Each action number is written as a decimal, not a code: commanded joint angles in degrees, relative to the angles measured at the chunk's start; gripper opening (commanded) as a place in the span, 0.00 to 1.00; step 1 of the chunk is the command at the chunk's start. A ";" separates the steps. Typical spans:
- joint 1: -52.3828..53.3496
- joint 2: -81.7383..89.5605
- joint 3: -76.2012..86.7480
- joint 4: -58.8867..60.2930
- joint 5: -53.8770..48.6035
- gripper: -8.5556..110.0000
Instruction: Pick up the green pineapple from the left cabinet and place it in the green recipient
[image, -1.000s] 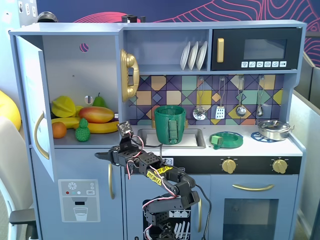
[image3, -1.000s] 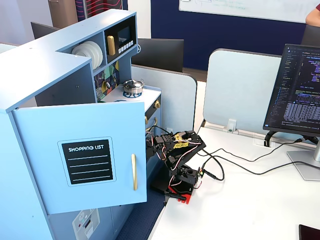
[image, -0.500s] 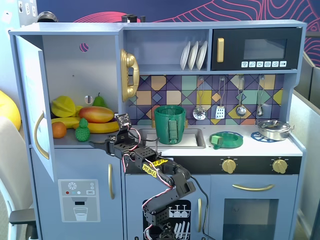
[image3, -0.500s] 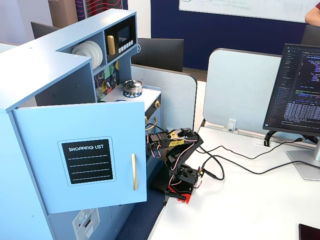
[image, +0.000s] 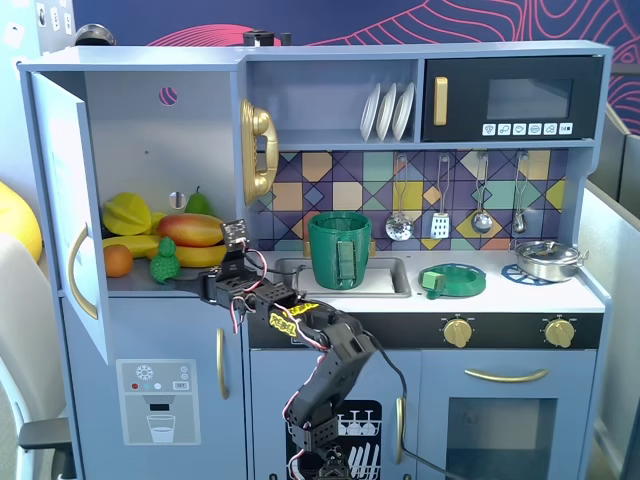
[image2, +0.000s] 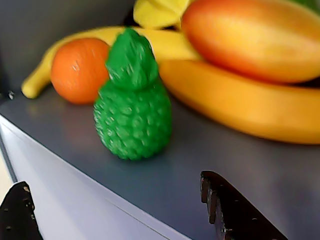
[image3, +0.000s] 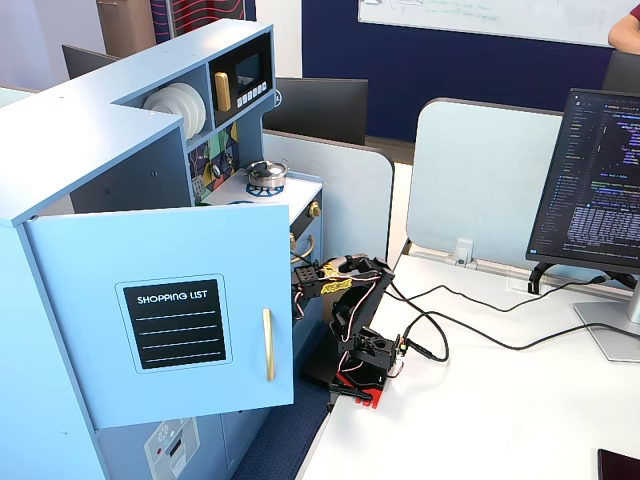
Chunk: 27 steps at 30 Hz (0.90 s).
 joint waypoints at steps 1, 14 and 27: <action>1.14 -3.43 -6.68 -1.85 -0.18 0.39; 0.44 -12.92 -15.64 -4.92 0.53 0.39; -1.41 -23.03 -25.84 -5.10 1.76 0.40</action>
